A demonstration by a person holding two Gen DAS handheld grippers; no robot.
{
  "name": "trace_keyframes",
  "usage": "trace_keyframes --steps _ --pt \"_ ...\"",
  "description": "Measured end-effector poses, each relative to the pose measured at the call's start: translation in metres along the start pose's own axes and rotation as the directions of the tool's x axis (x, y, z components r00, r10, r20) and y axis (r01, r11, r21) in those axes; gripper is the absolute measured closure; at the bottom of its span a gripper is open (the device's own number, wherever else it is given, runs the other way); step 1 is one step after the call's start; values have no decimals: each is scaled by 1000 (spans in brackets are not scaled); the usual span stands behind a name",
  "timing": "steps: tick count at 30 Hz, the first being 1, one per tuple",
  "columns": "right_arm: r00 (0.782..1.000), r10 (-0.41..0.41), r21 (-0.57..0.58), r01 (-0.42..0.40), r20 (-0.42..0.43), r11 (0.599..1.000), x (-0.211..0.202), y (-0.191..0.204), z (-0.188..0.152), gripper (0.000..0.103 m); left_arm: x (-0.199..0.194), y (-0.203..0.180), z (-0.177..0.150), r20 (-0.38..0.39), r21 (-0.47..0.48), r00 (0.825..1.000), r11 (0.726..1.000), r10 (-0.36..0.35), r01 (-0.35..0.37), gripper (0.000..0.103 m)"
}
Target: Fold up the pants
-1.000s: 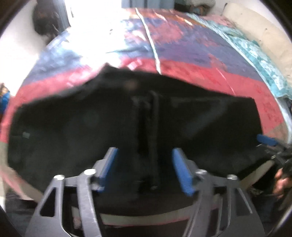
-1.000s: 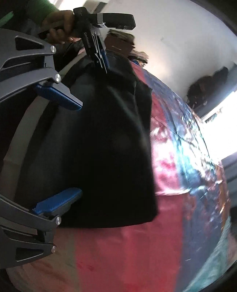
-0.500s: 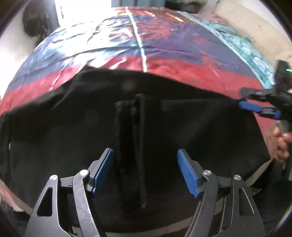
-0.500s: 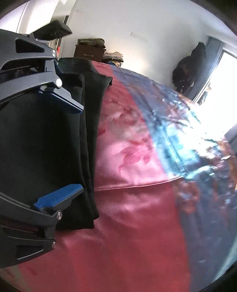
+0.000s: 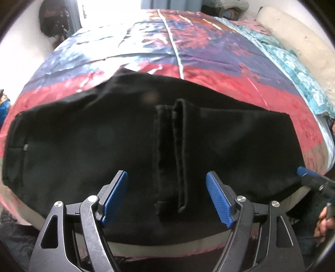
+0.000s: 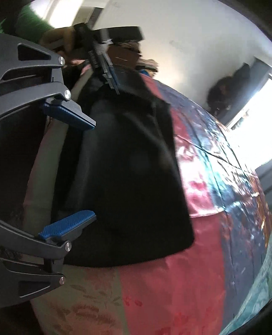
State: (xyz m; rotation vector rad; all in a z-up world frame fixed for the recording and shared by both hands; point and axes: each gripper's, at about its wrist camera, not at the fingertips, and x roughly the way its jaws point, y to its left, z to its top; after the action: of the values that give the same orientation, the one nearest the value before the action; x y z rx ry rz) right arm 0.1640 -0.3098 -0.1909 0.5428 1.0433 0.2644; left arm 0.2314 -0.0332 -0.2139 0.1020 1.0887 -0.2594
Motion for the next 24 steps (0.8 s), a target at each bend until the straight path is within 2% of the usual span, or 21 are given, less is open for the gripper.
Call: trace_keyframes --steps 4,6,7,12,24 --pt "994 -34 -10 36 101 999 -21 13 4 24 -9 4 2 24 -7 999 999 35 -34 17" --pt "987 -80 -47 87 137 995 -28 23 1 21 -11 5 1 25 1 998 999 51 -51 17" --pt "985 -96 -59 105 142 993 -29 26 4 18 -12 4 1 26 4 998 998 57 -57 17" --pt "971 -181 -92 196 154 976 -24 31 1 17 -12 6 -1 22 15 996 996 88 -88 17" --pt "973 -189 -72 200 133 977 -12 24 -11 17 -9 23 -4 -2 -18 993 993 119 -119 17"
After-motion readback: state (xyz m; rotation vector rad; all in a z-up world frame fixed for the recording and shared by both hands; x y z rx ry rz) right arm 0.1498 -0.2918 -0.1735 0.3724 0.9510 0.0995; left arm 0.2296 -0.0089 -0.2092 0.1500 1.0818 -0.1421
